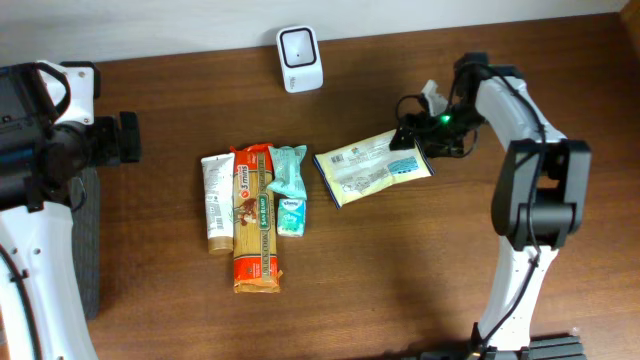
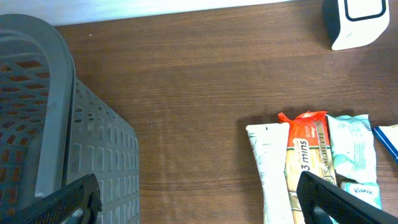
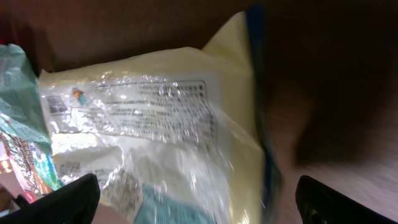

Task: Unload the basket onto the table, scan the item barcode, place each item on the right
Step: 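Raise the snack bag toward the white scanner box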

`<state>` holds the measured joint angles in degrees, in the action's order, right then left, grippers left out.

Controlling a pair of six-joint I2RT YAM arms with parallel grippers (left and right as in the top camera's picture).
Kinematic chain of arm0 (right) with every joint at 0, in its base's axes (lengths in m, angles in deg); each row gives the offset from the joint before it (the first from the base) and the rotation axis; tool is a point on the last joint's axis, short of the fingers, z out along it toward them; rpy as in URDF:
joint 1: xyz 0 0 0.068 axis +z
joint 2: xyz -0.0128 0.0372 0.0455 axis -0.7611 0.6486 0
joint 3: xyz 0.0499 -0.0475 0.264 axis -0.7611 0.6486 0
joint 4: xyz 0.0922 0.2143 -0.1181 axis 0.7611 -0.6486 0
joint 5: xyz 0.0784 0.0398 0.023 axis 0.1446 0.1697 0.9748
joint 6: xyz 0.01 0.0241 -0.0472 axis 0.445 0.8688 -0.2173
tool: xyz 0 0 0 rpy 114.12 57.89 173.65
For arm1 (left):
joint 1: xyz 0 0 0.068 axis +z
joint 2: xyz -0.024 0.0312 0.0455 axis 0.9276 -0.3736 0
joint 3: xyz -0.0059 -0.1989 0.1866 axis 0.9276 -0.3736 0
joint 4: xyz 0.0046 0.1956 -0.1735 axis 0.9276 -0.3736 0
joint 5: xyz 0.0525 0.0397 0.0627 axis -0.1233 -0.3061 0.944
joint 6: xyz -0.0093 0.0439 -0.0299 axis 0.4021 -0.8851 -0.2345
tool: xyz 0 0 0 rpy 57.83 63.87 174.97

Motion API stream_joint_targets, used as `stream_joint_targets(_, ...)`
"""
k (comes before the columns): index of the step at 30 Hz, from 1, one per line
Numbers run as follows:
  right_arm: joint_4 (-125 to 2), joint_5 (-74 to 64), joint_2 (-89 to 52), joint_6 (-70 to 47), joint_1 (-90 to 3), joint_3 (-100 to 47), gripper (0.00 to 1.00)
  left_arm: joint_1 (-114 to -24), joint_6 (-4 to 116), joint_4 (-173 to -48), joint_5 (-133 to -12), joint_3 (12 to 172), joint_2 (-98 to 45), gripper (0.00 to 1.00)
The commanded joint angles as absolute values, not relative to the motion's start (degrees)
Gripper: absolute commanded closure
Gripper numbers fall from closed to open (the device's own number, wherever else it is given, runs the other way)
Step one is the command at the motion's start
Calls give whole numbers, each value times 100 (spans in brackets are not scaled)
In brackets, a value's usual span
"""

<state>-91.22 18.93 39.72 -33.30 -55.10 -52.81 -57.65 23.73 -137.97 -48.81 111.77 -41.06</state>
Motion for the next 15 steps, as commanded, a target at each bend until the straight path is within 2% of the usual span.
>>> stream_joint_targets(1, -9081, 2311, 4315, -3413, -5185, -5318, 0, -5750, 2298, -13789, -4945, 11169, -4040, 1)
stream_joint_targets(3, -9072, 2313, 4484, -3382, -4949, -5318, 1, -5750, 2298, -13791, -4945, 11169, -4040, 1)
stream_joint_targets(7, -8978, 2328, 4921, -2585, -4424, -5318, 18, -5750, 2298, -13789, -4945, 11169, -4040, 1)
stream_joint_targets(9, -8838, 2350, 5139, -2126, -4260, -5315, 49, -5750, 2298, -13791, -4945, 11169, -4040, 1)
stream_joint_targets(11, -8783, 2392, 5225, -1968, -4212, -5318, 89, -5750, 2298, -13791, -4945, 11169, -4040, 1)
stream_joint_targets(12, -8786, 2398, 5225, -1970, -4219, -5318, 96, -5750, 2298, -13791, -4945, 11169, -4040, 1)
stream_joint_targets(15, -8757, 2722, 5216, -2150, -4306, -5320, 96, -5750, 2298, -13789, -4945, 11169, -4040, 1)
